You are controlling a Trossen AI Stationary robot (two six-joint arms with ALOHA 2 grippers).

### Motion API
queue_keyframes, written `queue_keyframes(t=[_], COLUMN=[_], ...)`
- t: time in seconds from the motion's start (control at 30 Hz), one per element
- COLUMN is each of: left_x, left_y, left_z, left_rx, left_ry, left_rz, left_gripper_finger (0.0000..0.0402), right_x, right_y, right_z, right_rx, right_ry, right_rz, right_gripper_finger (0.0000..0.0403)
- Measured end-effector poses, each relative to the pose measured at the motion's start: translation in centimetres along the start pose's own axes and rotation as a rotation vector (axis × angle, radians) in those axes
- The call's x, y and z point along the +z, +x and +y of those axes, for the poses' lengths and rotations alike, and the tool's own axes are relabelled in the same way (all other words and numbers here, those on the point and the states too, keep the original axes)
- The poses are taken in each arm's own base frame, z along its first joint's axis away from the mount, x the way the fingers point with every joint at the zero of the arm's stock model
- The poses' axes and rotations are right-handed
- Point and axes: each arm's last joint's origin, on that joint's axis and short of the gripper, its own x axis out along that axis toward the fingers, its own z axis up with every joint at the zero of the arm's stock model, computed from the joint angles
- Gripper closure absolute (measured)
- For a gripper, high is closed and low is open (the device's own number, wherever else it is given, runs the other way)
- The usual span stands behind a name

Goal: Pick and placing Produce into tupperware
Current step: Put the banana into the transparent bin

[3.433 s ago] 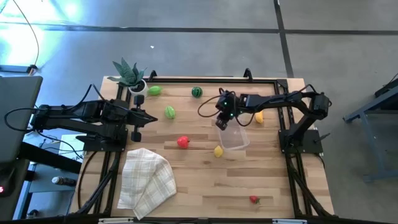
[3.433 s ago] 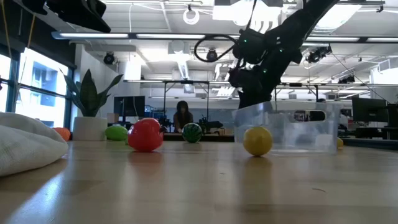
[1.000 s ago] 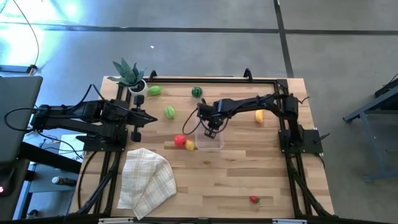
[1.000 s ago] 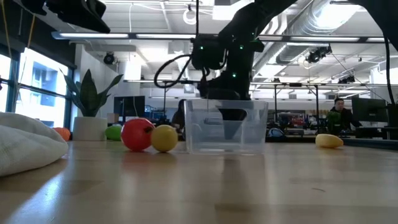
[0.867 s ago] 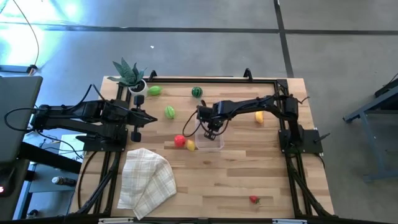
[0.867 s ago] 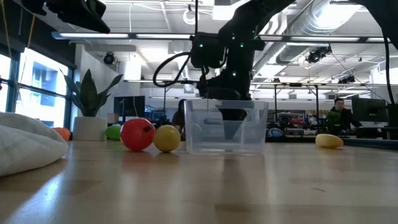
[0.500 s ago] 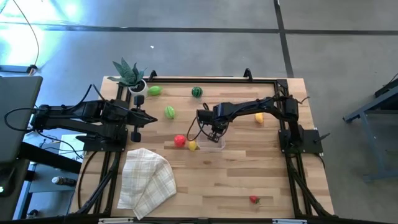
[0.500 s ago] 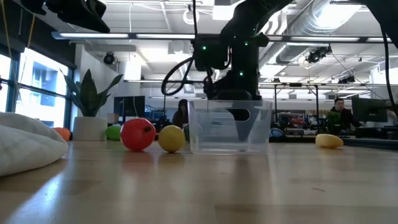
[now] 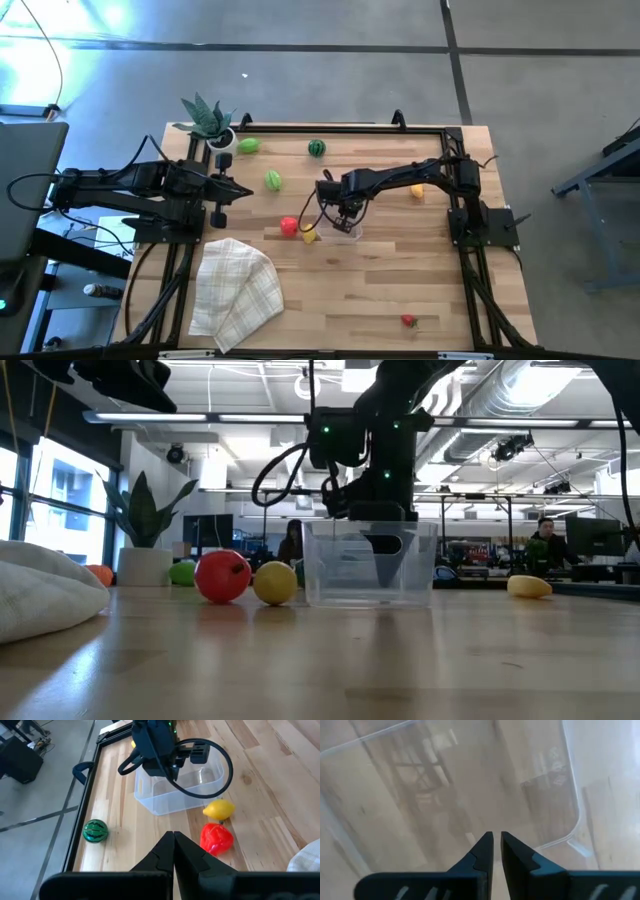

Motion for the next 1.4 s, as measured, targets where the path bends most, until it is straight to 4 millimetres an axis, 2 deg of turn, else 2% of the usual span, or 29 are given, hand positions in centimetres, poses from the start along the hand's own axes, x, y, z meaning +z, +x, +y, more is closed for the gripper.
queue_keyframes(t=[0.13, 0.27, 0.47, 0.63, 0.73, 0.83, 0.97, 1.17, 1.4], left_x=[0.0, 0.0, 0.0, 0.1, 0.1, 0.1, 0.1, 0.1, 0.1], left_y=[0.0, 0.0, 0.0, 0.0, 0.0, 0.0, 0.0, 0.0, 0.0], left_z=[0.0, 0.0, 0.0, 0.0, 0.0, 0.0, 0.0, 0.0, 0.0], left_rx=[0.000, 0.000, 0.001, 0.002, 0.003, 0.003, 0.003, 0.003, 0.003], left_ry=[0.000, 0.000, 0.000, -0.001, -0.001, -0.001, -0.001, -0.001, -0.001], left_rz=[-0.001, -0.001, -0.003, -0.006, -0.007, -0.007, -0.008, -0.008, -0.008], left_gripper_finger=[0.0401, 0.0401, 0.0401, 0.0401, 0.0401, 0.0401, 0.0401, 0.0401, 0.0401], right_x=[0.4, 0.9, 0.7, -1.3, -3.5, -6.0, -9.7, -14.9, -19.0], right_y=[-0.9, -2.8, -8.2, -13.8, -16.6, -18.6, -19.3, -18.1, -16.9], right_z=[0.0, 0.0, -0.9, -2.1, -2.9, -3.7, -4.2, -4.7, -4.7], right_rx=[-0.001, -0.016, -0.118, -0.126, -0.110, -0.078, -0.036, 0.018, 0.108], right_ry=[-0.024, -0.053, -0.082, -0.027, 0.058, 0.169, 0.288, 0.495, 0.772], right_rz=[0.004, 0.003, -0.040, -0.156, -0.231, -0.295, -0.343, -0.343, -0.341], right_gripper_finger=[0.0375, 0.0375, 0.0375, 0.0375, 0.0375, 0.0375, 0.0375, 0.0375, 0.0375])
